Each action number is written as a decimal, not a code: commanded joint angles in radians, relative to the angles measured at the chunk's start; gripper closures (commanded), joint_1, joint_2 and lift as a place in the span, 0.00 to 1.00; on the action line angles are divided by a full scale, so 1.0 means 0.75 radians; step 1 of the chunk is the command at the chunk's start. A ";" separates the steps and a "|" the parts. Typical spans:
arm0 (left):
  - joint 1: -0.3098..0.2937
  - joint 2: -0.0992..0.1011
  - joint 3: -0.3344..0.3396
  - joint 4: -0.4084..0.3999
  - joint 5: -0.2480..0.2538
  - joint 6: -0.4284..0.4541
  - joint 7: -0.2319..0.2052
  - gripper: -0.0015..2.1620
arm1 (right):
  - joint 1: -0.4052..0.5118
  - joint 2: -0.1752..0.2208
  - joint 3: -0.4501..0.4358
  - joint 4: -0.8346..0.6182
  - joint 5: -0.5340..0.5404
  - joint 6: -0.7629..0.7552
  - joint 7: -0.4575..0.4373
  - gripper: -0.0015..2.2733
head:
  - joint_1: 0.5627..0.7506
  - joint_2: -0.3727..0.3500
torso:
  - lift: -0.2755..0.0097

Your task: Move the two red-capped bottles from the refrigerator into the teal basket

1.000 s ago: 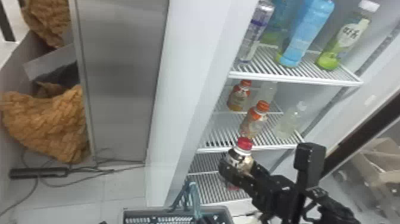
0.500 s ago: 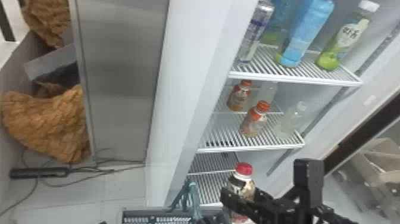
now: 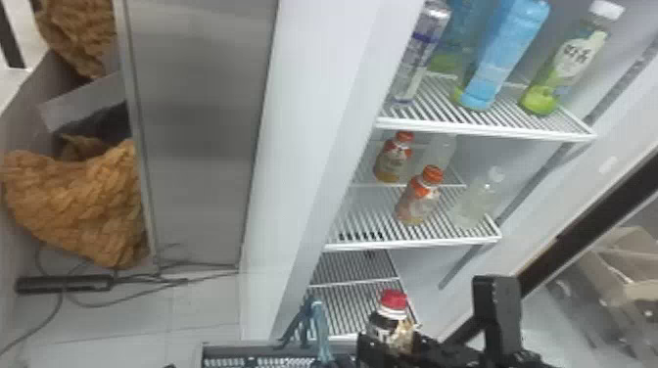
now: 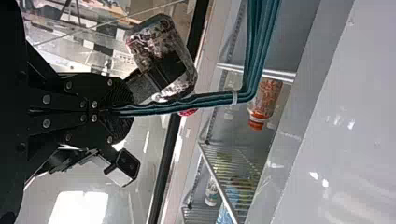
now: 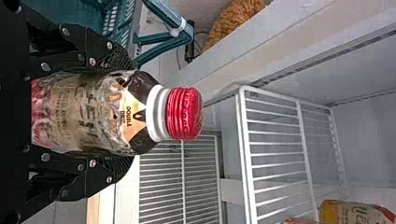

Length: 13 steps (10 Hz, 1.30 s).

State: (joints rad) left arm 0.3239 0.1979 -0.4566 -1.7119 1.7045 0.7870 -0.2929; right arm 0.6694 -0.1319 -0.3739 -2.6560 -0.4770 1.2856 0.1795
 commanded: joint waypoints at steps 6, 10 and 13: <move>0.000 0.000 0.000 0.000 0.001 -0.002 0.000 0.53 | -0.009 -0.014 0.044 0.045 -0.042 0.040 0.004 0.16 | 0.70 0.03 | 0.18; 0.000 0.000 0.000 0.000 0.003 -0.005 0.000 0.53 | -0.006 -0.012 0.041 0.051 -0.015 -0.012 0.018 0.14 | 0.70 0.03 | 0.18; 0.003 0.000 0.000 0.000 0.003 -0.009 0.000 0.53 | 0.040 0.006 0.036 0.074 0.048 -0.350 0.016 0.14 | 0.70 0.03 | 0.18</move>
State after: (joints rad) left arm 0.3260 0.1978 -0.4567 -1.7119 1.7071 0.7808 -0.2929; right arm 0.6929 -0.1314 -0.3444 -2.6076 -0.4539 1.0837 0.1917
